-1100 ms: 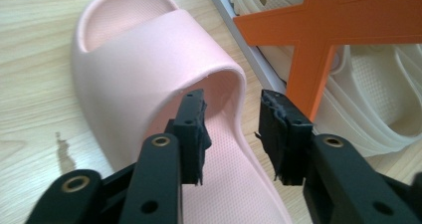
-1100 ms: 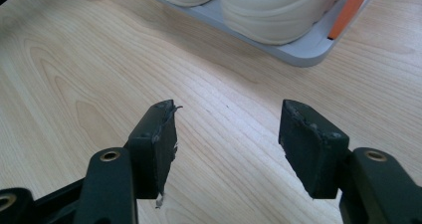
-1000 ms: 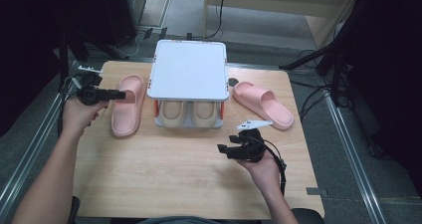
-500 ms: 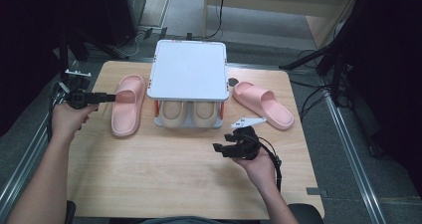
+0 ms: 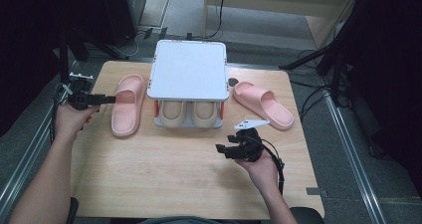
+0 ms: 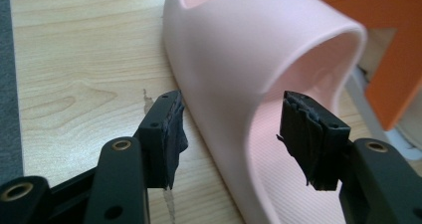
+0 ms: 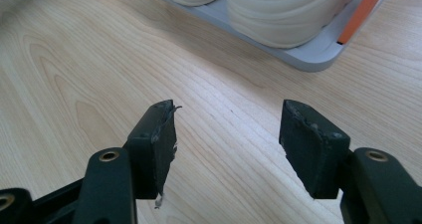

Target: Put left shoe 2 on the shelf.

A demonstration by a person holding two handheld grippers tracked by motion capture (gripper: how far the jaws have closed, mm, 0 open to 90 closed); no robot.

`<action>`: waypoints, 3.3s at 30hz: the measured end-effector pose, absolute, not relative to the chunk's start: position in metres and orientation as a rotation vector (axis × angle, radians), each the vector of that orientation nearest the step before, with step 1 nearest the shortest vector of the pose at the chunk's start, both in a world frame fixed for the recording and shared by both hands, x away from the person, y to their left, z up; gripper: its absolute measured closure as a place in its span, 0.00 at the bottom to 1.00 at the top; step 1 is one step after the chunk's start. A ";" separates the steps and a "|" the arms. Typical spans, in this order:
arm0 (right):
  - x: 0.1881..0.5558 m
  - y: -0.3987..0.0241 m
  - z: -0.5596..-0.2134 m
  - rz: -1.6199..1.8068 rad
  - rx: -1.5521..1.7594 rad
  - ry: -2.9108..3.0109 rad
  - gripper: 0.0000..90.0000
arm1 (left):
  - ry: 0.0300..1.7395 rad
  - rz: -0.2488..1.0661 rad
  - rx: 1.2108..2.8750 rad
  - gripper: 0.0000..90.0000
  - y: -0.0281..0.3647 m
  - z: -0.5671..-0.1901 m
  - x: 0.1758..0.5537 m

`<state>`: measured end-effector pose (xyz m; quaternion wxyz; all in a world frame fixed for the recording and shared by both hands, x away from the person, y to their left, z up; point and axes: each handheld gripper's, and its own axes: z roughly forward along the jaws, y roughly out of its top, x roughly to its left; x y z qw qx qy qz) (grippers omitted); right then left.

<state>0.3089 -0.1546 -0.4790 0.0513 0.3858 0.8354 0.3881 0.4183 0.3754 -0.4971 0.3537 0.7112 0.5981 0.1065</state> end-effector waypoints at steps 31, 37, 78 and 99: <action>0.294 -0.173 -0.481 1.156 1.260 2.485 0.44 | 1.576 0.341 1.887 0.69 0.360 -0.514 0.444; 0.294 -0.171 -0.481 1.152 1.252 2.491 0.44 | 1.626 0.426 1.901 0.88 0.355 -0.509 0.444; 0.314 -0.144 -0.476 1.218 1.107 2.586 0.44 | 1.649 0.457 1.895 0.90 0.330 -0.362 0.462; 0.319 -0.138 -0.473 1.251 1.048 2.618 0.44 | 1.530 0.474 2.003 0.88 0.220 -0.319 0.511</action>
